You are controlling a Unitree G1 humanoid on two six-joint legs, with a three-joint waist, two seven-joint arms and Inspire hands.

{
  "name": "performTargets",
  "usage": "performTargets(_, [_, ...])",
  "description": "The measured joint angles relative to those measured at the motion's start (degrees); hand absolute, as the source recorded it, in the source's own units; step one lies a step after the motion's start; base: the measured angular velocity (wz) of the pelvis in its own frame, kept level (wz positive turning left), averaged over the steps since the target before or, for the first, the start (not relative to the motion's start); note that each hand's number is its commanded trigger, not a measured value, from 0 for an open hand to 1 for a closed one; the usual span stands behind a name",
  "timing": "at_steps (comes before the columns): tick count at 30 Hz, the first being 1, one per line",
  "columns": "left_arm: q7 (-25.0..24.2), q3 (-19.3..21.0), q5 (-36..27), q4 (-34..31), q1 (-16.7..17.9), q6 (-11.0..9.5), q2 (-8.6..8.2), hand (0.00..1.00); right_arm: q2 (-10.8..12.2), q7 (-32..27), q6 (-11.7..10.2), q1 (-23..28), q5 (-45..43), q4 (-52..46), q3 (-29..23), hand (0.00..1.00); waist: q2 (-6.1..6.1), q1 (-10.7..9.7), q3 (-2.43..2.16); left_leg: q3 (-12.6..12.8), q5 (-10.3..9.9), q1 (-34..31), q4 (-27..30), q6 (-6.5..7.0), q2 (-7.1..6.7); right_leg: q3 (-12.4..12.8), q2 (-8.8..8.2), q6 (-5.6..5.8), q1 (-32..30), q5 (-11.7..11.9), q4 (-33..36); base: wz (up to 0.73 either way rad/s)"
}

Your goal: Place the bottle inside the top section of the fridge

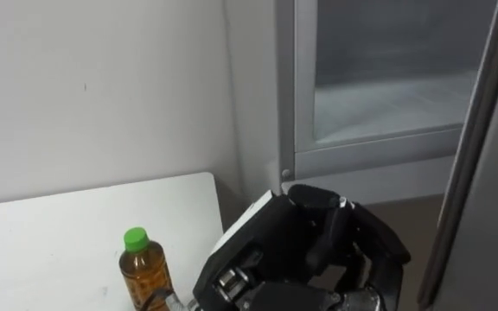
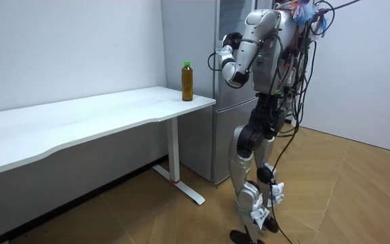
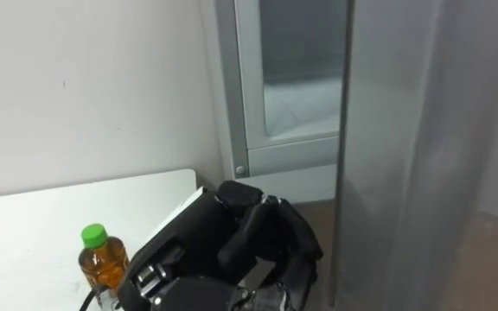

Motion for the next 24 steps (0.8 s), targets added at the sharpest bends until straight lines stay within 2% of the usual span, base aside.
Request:
performTargets(1, [0.0,0.0,0.0,0.0,0.0,0.0,-0.01,0.51,0.0,0.0,0.0,0.0,0.1,0.0,0.0,0.00,0.00,0.0,0.00,0.1,0.0,0.0,0.0,0.00,0.01,0.0,-0.01,0.00,0.0,0.0,0.0,0.00])
performTargets(2, [0.0,0.0,0.0,0.0,0.0,0.0,-0.01,0.44,0.0,0.0,0.0,0.0,0.1,0.0,0.0,0.00,-0.02,0.0,0.01,0.1,0.0,0.0,0.0,0.00,0.02,0.0,-0.02,0.00,0.0,0.0,-0.1,0.00])
performTargets(3, [0.0,0.0,0.0,0.0,0.0,0.0,0.00,0.02,0.0,0.0,0.0,0.0,0.2,0.0,0.0,0.00,-0.03,0.0,0.02,0.2,0.0,0.0,0.0,0.00,0.02,0.0,-0.02,0.01,-0.1,0.0,-0.1,0.00])
performTargets(8, [-0.3,0.0,0.0,0.0,0.0,0.1,0.16,0.00,0.0,0.0,0.1,0.1,0.3,0.0,0.0,0.00,-0.02,0.0,0.01,0.5,0.0,0.0,-0.1,0.00,-0.01,0.1,0.11,0.00,0.1,0.0,-0.7,0.00])
performTargets(17, [-0.3,0.1,0.2,-0.1,0.0,0.1,0.60,0.00,-0.4,1.4,0.1,0.1,0.4,0.2,-0.1,0.00,0.24,0.0,-0.14,3.5,0.0,0.9,-0.4,-0.01,0.24,2.2,0.27,0.00,0.1,0.0,-0.8,-0.13])
performTargets(24, [-0.2,-0.3,1.3,-0.1,-0.3,0.1,0.51,0.00,-0.6,1.7,0.1,0.1,1.9,0.1,-0.1,0.00,1.18,-1.7,0.08,4.8,0.0,1.9,-1.0,-0.01,0.30,3.5,0.28,0.04,0.1,0.1,-0.9,-0.12])
